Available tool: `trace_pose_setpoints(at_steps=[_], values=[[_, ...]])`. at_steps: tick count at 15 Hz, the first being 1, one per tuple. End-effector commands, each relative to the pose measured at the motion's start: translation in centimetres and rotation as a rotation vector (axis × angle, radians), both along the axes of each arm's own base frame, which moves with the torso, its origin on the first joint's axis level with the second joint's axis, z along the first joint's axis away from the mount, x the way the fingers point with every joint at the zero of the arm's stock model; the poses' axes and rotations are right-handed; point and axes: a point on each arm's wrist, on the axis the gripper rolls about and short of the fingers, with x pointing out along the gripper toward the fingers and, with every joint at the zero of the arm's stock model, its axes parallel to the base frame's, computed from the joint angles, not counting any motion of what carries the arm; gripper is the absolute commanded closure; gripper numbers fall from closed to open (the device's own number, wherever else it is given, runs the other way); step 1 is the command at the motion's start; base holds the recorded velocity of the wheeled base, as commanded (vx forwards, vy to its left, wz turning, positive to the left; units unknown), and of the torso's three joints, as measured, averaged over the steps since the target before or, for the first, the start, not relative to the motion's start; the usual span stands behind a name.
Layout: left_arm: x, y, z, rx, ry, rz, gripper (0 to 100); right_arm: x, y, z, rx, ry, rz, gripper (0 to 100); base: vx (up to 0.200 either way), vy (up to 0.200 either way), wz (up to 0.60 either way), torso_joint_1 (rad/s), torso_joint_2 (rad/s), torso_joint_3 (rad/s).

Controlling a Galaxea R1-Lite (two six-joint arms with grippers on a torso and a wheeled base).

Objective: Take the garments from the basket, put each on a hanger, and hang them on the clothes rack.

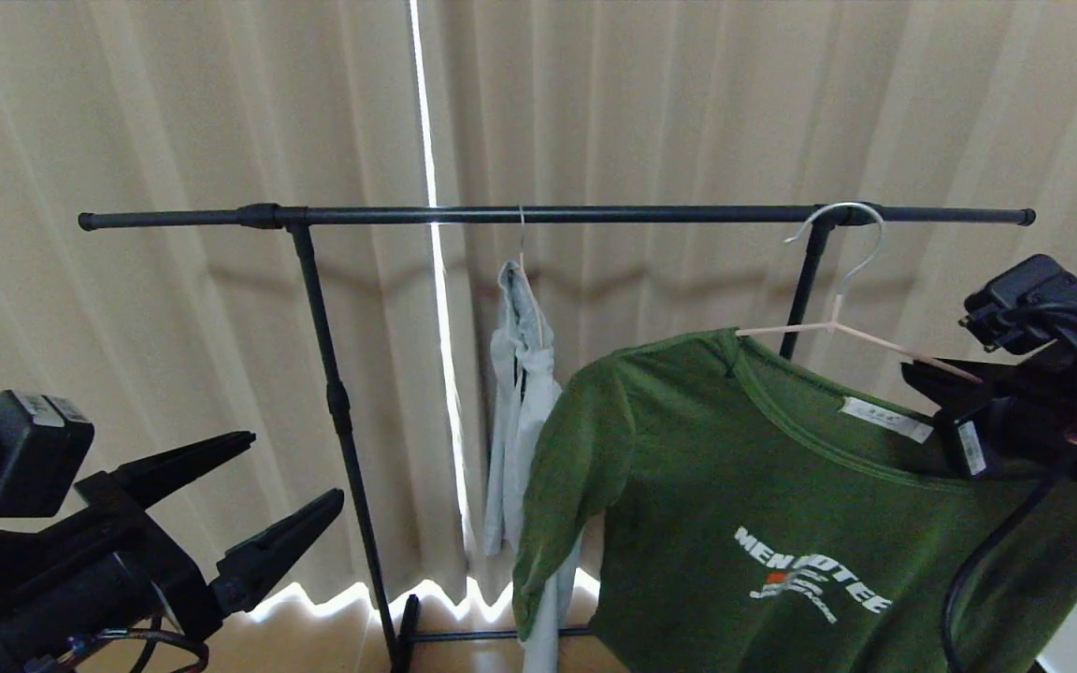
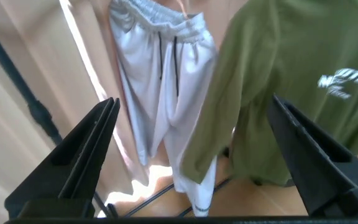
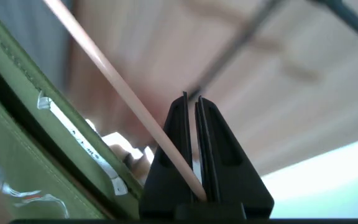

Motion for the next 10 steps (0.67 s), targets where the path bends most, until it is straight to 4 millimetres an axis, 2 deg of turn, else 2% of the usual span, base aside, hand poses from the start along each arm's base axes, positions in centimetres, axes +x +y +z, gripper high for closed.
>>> trace_pose_setpoints(at_steps=[1, 5, 10], values=[[0.2, 0.1, -0.2, 0.003, 0.013, 0.012, 0, -1.2, -2.8, 0.7, -0.019, 0.003, -0.118, 100, 0.000, 0.000, 0.00, 0.000, 0.00, 0.000], [1.3, 1.0, -0.8, 0.016, 0.048, 0.083, 0, -2.8, -6.7, 0.8, -0.110, 0.050, -0.335, 100, 0.000, 0.000, 0.00, 0.000, 0.00, 0.000], [1.6, 1.0, -1.0, 0.018, 0.047, 0.089, 0, -3.5, -8.0, 0.9, -0.155, 0.050, -0.433, 100, 0.000, 0.000, 0.00, 0.000, 0.00, 0.000]])
